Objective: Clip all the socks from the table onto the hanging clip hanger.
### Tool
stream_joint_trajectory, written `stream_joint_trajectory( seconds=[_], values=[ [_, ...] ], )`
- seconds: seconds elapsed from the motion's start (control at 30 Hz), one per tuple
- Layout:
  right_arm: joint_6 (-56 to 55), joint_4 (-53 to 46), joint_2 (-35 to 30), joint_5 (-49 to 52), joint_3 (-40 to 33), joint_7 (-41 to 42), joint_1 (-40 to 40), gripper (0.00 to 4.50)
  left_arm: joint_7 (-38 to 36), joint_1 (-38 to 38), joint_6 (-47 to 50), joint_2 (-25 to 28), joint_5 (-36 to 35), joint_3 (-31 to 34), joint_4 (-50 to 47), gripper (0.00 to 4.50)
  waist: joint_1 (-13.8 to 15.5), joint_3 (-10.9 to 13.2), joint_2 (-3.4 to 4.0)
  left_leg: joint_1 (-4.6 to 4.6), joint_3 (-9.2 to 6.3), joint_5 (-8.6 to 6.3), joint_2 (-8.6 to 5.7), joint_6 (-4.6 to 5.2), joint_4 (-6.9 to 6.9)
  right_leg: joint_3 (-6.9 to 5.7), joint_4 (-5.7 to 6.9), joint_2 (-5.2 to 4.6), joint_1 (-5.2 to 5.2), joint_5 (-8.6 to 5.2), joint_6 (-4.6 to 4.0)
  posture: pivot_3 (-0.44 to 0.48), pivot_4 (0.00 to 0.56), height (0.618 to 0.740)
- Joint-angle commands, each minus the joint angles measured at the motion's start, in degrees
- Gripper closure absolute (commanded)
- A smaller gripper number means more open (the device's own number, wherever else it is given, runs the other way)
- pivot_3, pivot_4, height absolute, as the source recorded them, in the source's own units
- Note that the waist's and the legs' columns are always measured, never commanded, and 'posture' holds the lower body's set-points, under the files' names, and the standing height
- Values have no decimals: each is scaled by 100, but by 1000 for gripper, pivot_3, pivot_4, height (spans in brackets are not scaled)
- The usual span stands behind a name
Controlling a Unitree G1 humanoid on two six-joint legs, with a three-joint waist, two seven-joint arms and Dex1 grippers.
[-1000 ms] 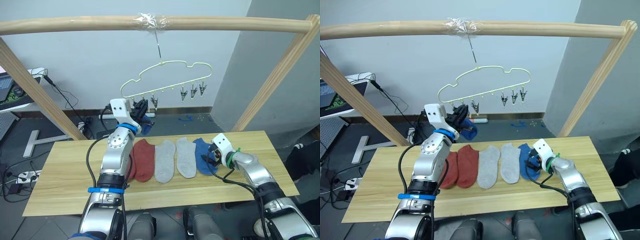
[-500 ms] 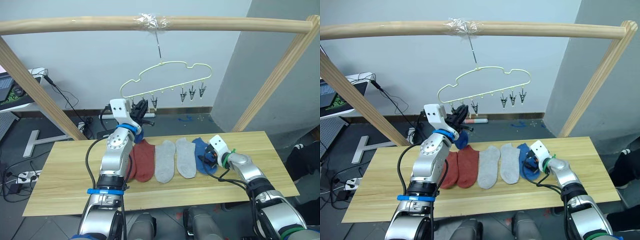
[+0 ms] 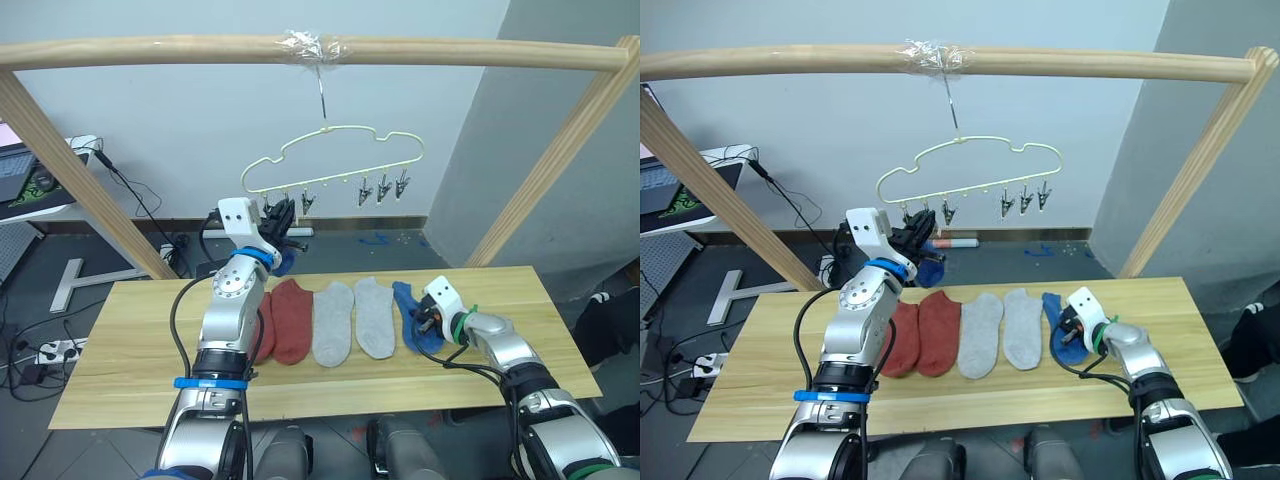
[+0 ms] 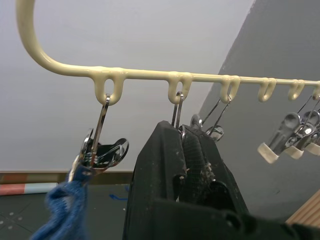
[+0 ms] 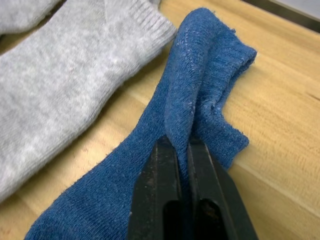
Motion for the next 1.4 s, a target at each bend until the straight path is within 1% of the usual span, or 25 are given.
stream_joint_trajectory(
  seconds=[0.03,0.1,0.23,0.3,0.33,0.43,0.53,0.63,0.8,1.0,1.4],
  values=[
    [43,-405,-401,-83,-35,157,448,4465,-33,-6,69,-32,-199,97,-301,4500,16,0,0,-1,-1,0,-1,0,0,0,0,0,0,-1,1,5,184,740],
    [-32,-914,-621,-114,-28,232,645,4465,-120,24,192,-42,-376,145,-355,4500,18,0,1,-5,-1,0,-5,0,0,1,-4,-2,0,-7,12,5,184,740],
    [28,-1696,-800,37,-19,452,898,4465,-222,61,457,-44,-667,231,-448,4500,-10,2,0,-8,-1,0,-3,0,0,2,-7,-2,-1,-8,15,1,187,740],
    [256,-2501,-832,280,-109,596,1055,4465,-316,78,1010,-87,-1233,468,-556,4500,-44,4,1,-6,1,0,3,0,-2,1,-3,0,-4,-9,16,1,187,740],
    [521,-3038,-789,453,-176,600,1099,4465,-373,82,1400,-81,-1587,615,-615,4500,-53,5,2,-6,1,0,5,0,-3,2,-1,2,-4,-9,16,1,187,740],
    [1206,-4150,-558,812,-136,523,1122,4465,-477,78,2176,-11,-2284,909,-774,4500,-85,6,2,-6,0,0,9,-1,-2,1,4,8,-5,-10,17,-9,187,740],
    [1734,-4752,-95,989,128,341,1013,4465,-603,125,2796,119,-2776,1051,-986,4500,-89,6,2,-3,-10,0,11,-2,-1,-4,5,11,-4,-10,17,-17,185,740],
    [1948,-4898,203,993,258,177,875,4465,-663,143,3126,240,-3029,1107,-1106,4500,-37,6,2,-7,-24,1,6,-3,-2,-9,0,12,-5,-10,17,-18,184,740],
    [2079,-4723,796,1018,458,-38,421,4465,-683,122,3436,347,-3341,1219,-1227,4500,-29,6,2,-19,-44,1,-2,-4,0,-4,-9,1,-14,-10,16,-18,180,740],
    [2108,-4549,1073,1039,527,-61,87,4465,-616,141,3442,259,-3355,1145,-1300,4500,-27,6,2,-27,-62,1,0,-5,-4,-10,-9,1,-15,-10,14,-17,180,740],
    [1979,-4196,1212,1044,559,-32,-236,4465,-582,228,3514,243,-3468,1153,-1450,4500,-27,6,3,-29,-64,1,0,-5,-4,-7,-8,1,-21,-10,14,-3,181,740]
  ],
)
